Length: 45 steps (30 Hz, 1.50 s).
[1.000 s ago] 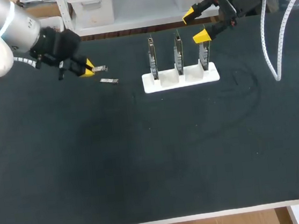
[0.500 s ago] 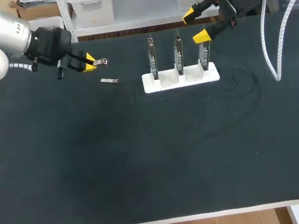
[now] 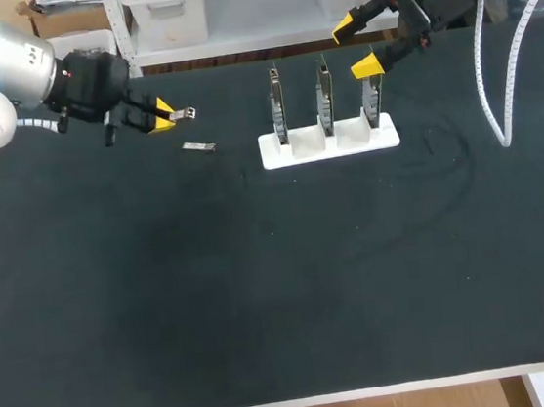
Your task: Pick up the optical module with the left hand, and insert it into the network port with the right hand.
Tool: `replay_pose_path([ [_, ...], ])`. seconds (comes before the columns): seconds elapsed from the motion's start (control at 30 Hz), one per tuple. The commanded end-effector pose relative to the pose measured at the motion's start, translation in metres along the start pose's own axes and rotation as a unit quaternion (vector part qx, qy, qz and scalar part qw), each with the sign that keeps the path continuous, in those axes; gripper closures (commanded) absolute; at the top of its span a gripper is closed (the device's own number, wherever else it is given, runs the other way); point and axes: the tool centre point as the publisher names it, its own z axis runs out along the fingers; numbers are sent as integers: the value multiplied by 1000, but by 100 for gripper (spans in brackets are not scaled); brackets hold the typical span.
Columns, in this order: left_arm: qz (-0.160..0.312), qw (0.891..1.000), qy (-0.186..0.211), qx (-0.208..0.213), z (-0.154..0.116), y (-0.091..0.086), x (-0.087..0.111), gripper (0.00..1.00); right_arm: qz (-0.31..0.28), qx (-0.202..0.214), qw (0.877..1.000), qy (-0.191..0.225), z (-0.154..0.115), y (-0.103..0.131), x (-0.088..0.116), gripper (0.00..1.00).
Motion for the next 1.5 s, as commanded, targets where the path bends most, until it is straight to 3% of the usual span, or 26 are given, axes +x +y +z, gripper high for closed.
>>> replay_pose_path([
  [0.03, -11, 999, -22, -24, -6, 5, -4, 100, 0, -1, 1000, 0, 0, -1, 0, 0],
  [0.33, -56, 997, -58, -15, -15, 23, -8, 100, 0, -1, 1000, 0, 0, -1, 0, 0],
  [0.57, -100, 988, -120, -12, -8, 28, -5, 100, 0, -1, 1000, 0, 0, -1, 0, 0],
  [0.73, -95, 982, -159, -37, -3, 35, -7, 100, 0, -1, 1000, 0, 0, -1, 0, 0],
  [0.87, -57, 980, -184, -56, -5, 46, -16, 100, 0, -1, 1000, 0, 0, -1, 0, 0],
  [0.93, -41, 983, -174, -49, -5, 49, -17, 100, 0, -1, 1000, 0, 0, -1, 0, 0],
  [1.5, -35, 982, -176, -53, -9, 51, -22, 100, 0, -1, 1000, 0, 0, -1, 0, 0],
])
